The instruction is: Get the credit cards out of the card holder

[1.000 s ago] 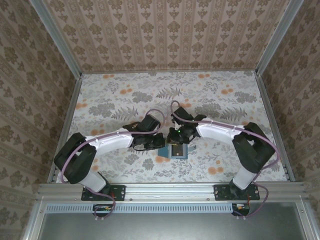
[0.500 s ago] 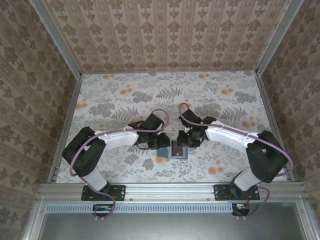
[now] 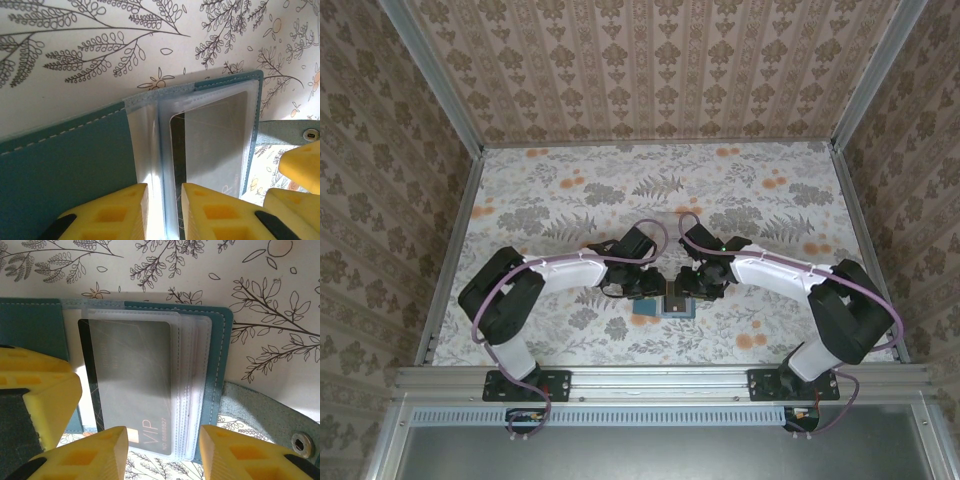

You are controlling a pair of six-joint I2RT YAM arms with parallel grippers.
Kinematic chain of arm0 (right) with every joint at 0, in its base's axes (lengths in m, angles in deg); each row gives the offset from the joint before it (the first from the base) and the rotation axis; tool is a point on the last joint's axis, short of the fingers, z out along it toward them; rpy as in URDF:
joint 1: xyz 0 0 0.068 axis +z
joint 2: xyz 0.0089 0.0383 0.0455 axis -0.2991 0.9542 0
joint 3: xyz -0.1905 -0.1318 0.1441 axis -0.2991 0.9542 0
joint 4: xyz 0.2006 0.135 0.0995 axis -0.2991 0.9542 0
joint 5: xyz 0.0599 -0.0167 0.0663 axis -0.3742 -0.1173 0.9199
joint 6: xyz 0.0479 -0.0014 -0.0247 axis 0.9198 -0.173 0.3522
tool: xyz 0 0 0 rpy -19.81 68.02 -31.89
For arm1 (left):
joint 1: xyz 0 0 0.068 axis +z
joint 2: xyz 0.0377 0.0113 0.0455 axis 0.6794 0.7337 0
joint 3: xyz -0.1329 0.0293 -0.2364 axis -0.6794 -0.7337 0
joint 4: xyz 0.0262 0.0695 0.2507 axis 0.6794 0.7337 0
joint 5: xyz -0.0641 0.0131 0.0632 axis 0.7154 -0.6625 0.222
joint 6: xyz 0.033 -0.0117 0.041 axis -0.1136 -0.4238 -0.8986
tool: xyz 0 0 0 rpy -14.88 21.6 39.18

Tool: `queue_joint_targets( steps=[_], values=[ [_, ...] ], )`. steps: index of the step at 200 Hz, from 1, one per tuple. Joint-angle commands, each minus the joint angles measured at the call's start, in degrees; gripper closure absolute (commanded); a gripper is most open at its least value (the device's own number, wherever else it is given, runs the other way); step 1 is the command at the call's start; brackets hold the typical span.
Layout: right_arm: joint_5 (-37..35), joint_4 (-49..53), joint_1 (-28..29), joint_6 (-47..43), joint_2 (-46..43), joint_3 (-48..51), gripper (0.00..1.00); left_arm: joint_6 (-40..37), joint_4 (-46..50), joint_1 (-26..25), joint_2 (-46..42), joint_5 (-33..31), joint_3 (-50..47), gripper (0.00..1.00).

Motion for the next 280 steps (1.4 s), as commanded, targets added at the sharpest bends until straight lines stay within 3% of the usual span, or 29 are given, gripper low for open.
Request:
queue_joint_targets(
  steps=[1,125,216,280],
  values=[
    [-0.50,-0.31,-0.30,-0.97,1.11,0.70,0.57,-1.73,2.09,-0.65,1.27,-0.73,1.61,0.73],
    [-2.44,-0.67,-0.34,-1.93,5.30,0.70,0.56,-3.40,8.98,-2.04,3.70,-4.42,4.40,0.72],
    [-5.95,2.34,-0.34,-3.16,5.26,0.07,0.68,-2.54,8.91,-1.90,1.21,-5.82,2.71,0.78],
    [-4.62,2.62,-0.34,-3.17,3.54,-0.91,0.60,-1.65,6.40,-1.59,-2.27,-5.89,1.75,0.78]
  ],
)
